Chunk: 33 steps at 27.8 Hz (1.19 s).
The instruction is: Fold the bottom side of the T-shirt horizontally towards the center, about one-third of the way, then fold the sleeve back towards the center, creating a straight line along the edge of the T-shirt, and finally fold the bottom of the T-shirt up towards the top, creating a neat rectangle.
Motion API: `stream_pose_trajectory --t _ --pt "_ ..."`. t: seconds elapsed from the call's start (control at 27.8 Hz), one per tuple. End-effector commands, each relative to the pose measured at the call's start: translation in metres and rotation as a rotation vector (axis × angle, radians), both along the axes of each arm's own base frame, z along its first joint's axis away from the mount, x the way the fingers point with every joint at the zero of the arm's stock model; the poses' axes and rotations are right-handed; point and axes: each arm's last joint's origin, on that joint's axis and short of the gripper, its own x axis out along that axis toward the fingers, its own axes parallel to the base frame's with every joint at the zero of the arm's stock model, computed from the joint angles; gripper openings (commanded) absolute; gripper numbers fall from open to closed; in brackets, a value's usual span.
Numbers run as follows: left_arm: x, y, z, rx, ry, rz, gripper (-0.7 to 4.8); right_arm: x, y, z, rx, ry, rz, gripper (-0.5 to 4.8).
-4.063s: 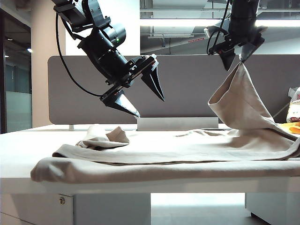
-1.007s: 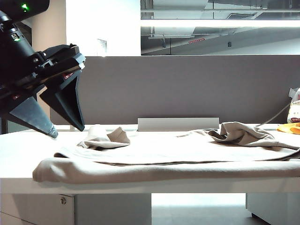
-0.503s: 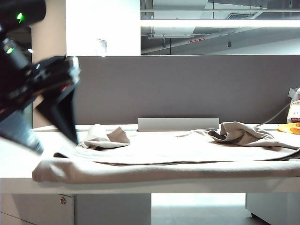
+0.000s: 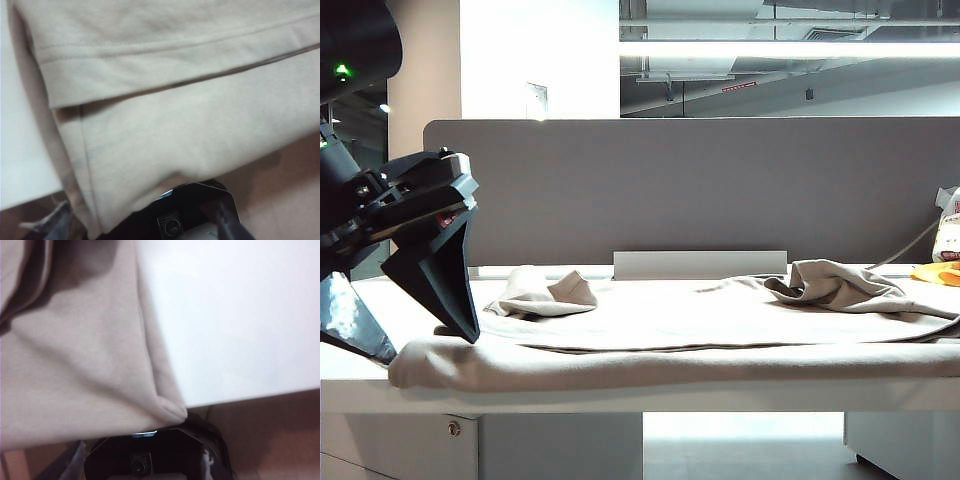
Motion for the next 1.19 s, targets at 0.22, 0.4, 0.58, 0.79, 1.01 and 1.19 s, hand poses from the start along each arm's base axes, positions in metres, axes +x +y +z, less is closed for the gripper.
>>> stream_pose_trajectory --t 0.22,0.4,0.58,0.79,1.01,1.19 --pt "0.003 -0.001 0.003 -0.038 -0.020 0.019 3.72 0.004 -0.001 0.003 -0.006 -0.048 -0.015 2.93" --pt "0.006 -0.002 -0.002 -0.034 0.000 0.019 3.71 0.006 -0.002 0.004 -0.008 -0.060 -0.017 2.92" --pt "0.011 -0.007 -0.011 -0.068 0.035 -0.003 3.72 0.007 -0.002 0.003 -0.008 -0.061 -0.017 2.91" --pt "0.013 -0.008 -0.010 -0.084 0.017 -0.004 3.67 0.012 -0.003 -0.012 0.022 0.009 -0.010 2.70" --pt "0.013 -0.008 -0.010 -0.079 0.012 0.001 3.66 0.018 0.002 -0.022 0.049 0.042 0.020 2.70" --pt "0.014 -0.008 -0.010 -0.073 0.006 0.008 3.31 0.022 0.006 -0.021 0.054 0.015 0.018 2.51"
